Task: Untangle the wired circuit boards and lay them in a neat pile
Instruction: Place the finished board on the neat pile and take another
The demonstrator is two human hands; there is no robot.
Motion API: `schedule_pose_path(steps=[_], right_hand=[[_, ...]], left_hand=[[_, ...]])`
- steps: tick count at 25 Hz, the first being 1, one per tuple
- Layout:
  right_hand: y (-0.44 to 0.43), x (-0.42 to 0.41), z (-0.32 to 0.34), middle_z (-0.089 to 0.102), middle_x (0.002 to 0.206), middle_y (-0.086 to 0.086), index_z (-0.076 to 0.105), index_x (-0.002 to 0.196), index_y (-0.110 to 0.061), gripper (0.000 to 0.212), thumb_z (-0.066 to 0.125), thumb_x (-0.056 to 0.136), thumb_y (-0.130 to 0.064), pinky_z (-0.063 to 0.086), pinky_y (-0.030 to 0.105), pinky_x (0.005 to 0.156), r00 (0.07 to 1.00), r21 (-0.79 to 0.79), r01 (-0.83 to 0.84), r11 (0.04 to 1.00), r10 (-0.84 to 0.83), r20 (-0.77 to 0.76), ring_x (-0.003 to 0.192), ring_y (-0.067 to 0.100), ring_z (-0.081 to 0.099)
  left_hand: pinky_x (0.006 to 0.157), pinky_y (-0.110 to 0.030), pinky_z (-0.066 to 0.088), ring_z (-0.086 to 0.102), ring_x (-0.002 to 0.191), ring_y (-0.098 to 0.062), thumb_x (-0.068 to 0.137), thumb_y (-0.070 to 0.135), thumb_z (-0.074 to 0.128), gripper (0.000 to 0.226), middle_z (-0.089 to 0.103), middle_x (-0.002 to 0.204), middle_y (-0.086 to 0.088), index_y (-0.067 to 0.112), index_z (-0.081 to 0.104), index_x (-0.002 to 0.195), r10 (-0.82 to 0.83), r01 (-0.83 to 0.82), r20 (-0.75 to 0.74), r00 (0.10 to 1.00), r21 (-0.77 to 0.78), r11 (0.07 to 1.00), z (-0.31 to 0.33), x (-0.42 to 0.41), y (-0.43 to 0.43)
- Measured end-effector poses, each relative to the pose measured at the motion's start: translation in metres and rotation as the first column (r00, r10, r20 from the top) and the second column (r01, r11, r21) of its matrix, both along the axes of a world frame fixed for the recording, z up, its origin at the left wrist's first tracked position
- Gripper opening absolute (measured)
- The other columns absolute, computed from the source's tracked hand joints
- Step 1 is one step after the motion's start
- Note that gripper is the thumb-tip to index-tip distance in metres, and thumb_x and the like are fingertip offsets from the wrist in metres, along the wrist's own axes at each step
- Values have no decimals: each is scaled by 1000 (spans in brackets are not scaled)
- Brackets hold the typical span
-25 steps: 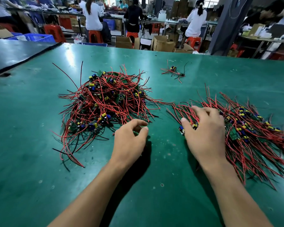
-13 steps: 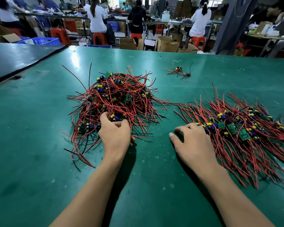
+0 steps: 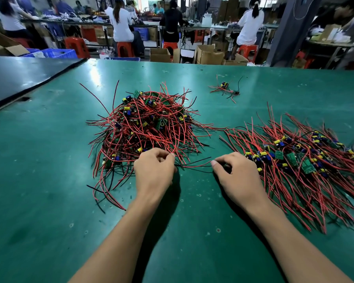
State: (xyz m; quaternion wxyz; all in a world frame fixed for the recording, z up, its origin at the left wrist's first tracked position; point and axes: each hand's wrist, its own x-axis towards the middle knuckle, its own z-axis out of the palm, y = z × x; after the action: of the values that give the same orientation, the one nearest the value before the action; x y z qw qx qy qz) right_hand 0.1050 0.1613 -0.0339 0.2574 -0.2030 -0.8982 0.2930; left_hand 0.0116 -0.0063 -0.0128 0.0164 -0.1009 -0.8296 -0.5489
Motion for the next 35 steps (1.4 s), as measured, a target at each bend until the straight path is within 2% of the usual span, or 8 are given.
schedule_pose_path(steps=[5,9,13,16,20,25,30,35], right_hand=[[-1,4,10,68,98,0,73,114,-17,34,78,80,-18,53,35,86,996,-165,-56,985,66,56,87,21,66],[-1,14,23,73,106,7,64,127,-9,78,66,51,-29,57,33,85,908,-494,-398,773,410,-90,100,20,71],[3,15,26,72,100,20,69,118,-29,45,79,74,-21,50,55,94,871,-537,-414,735,491,0,87,25,63],[-1,14,25,75,100,9,70,115,-17,38,72,85,6,53,44,89,840,-565,-477,673,538,-68,89,19,67],[-8,15,30,77,93,6,75,102,-20,18,77,85,-18,55,36,82,855,-530,-502,684,486,-181,84,15,67],[-6,10,34,74,83,-5,71,102,-18,13,62,97,-11,47,17,61,902,-577,-431,694,316,-294,66,8,64],[1,10,43,57,75,-2,72,101,-12,22,59,87,-24,34,19,49,895,-863,-441,247,50,-443,55,9,42],[-4,13,48,40,67,-1,71,88,-7,27,56,88,-29,24,21,44,871,-877,-462,-133,120,-476,48,9,29]], left_hand=[[41,-16,36,47,38,-7,88,19,71,8,64,52,-2,16,73,81,-396,385,12,918,206,900,13,33,15],[34,-13,22,38,31,-9,90,17,69,16,57,51,-1,22,75,77,-669,485,208,714,542,686,16,55,28],[35,-14,18,35,31,-6,81,20,71,7,59,55,-1,16,75,85,-680,350,267,683,698,626,22,44,23],[36,-14,21,36,34,-7,71,27,72,23,61,61,0,13,76,88,-672,321,259,694,724,611,24,35,18],[36,-15,24,36,35,-7,71,26,72,23,61,64,1,15,78,90,-714,350,234,660,745,567,24,33,16],[39,-17,35,46,40,-10,73,26,72,13,65,71,1,20,75,84,-709,296,268,652,771,564,20,27,14],[47,-23,51,66,55,-21,94,10,62,11,70,75,-13,5,66,84,-639,436,351,685,506,744,5,36,26],[49,-30,55,67,54,-22,96,7,57,12,71,74,-7,5,55,107,-584,325,309,751,597,734,3,34,29]])
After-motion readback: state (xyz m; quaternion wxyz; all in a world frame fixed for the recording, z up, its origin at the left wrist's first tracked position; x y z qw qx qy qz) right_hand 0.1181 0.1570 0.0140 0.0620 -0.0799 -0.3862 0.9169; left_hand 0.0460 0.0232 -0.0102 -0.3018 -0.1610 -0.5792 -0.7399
